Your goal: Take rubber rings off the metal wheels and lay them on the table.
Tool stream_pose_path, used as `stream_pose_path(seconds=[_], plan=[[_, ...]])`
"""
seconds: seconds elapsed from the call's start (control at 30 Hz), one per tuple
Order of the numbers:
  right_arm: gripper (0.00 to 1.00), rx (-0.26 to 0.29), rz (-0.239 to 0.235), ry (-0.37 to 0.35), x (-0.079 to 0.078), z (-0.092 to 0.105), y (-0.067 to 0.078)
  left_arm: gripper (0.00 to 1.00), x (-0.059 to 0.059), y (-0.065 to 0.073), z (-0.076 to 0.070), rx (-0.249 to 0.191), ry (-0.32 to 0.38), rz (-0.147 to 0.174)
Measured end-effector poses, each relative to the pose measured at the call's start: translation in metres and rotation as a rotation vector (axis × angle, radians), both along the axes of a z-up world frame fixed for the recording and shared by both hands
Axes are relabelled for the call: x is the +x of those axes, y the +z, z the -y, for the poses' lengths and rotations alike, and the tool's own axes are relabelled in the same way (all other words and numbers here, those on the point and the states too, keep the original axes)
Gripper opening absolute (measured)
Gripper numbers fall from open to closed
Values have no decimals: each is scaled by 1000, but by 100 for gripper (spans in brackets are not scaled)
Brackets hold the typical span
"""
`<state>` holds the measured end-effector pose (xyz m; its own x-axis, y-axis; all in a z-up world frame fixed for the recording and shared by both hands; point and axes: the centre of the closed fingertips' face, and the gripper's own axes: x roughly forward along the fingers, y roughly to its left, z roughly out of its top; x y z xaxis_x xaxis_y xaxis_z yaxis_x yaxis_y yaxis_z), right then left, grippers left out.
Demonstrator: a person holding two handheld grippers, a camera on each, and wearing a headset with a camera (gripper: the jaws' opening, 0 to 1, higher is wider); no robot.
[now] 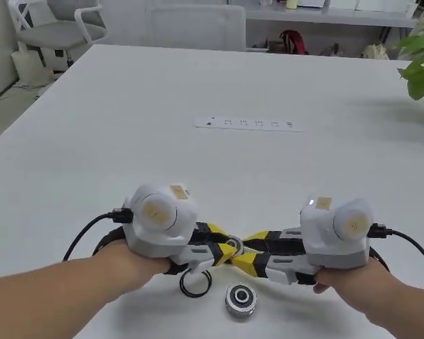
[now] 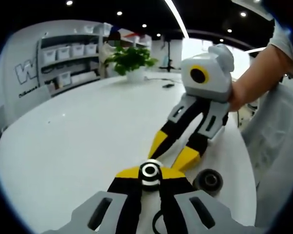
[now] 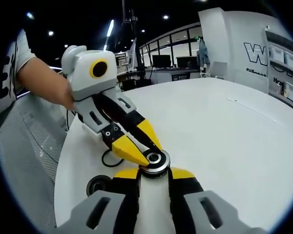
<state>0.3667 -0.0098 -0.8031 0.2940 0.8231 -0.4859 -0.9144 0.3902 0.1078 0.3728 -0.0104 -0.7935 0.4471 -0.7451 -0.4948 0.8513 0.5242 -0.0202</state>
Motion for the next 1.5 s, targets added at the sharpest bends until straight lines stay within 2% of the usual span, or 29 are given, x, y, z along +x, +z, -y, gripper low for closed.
stream_pose_path(seconds=[0.4,0.43,0.53,0.67,0.77,0.9,1.0,1.13,1.33,1.5], plan=[[7,-33,-19,-12,0,8,-5,13,0,0,-1,-18,4,-6],[7,-20,-34,-16,0,7,-4,13,0,0,-1,-19,5,-6],[7,-23,-29,-15,0,7,-4,13,0,0,-1,-23,6,-4],[5,-18,-50,-22,0,8,-5,13,0,0,-1,-27,6,-1],[4,-21,-56,-23,-1,8,-6,13,0,0,-1,-24,8,2],[1,-8,-91,-45,1,9,-6,13,0,0,-1,-23,9,9],[0,-1,-94,-58,2,9,-6,12,-1,0,-2,-12,5,18],[0,14,-122,-87,4,11,-4,12,0,0,-2,-5,2,22],[0,16,-124,-108,7,12,-2,12,-1,0,-2,9,7,33],[0,15,-123,-123,10,14,-1,12,0,0,-2,8,20,23]])
